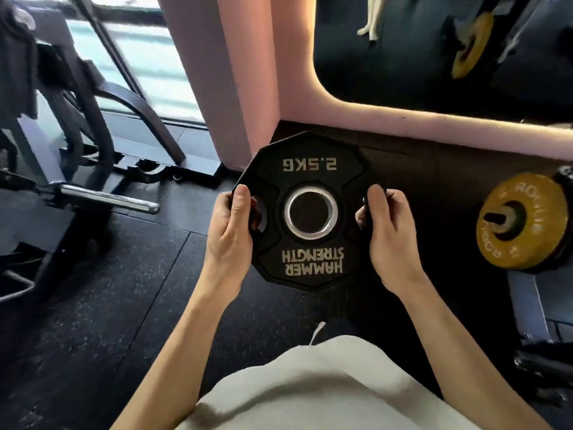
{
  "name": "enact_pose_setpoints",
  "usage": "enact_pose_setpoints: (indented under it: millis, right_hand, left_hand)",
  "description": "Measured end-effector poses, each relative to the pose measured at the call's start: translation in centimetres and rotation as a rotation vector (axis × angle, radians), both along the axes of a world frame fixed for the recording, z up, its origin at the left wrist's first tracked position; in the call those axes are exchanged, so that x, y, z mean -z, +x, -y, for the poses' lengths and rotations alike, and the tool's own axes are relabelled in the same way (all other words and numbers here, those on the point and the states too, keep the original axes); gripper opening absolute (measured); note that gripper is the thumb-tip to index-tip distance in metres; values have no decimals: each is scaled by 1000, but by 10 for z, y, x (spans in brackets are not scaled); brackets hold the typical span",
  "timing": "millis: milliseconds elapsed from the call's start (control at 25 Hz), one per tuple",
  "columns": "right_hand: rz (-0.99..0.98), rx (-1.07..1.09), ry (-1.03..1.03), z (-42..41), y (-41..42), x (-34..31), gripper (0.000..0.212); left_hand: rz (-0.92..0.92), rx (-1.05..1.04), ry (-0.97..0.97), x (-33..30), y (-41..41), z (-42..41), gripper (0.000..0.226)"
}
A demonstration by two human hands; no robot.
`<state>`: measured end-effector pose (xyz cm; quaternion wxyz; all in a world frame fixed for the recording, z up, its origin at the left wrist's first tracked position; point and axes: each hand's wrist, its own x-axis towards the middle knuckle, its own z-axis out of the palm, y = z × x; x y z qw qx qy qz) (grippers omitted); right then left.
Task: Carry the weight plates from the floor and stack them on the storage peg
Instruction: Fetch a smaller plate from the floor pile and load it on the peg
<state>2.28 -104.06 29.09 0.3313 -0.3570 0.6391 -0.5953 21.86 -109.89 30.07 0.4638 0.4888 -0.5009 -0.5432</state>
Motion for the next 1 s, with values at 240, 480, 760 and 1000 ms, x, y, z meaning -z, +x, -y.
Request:
enact_pose_setpoints:
  millis: [240, 480, 760, 1000]
  right_hand:
    - [-6, 115, -12, 157, -49, 8, 24]
    - [13, 167, -19, 302, -120, -5, 23]
    - [-48, 345, -25, 415, -211, -23, 22]
    - [-100, 694, -33, 495, -299, -32, 23]
  left_hand:
    - [-12, 57, -22, 11, -55, 174, 34]
    - [-68, 82, -43, -3, -134, 329, 31]
    - [-46, 262, -72, -18, -242, 472, 29]
    - [-108, 568, -158, -36, -372, 589, 27]
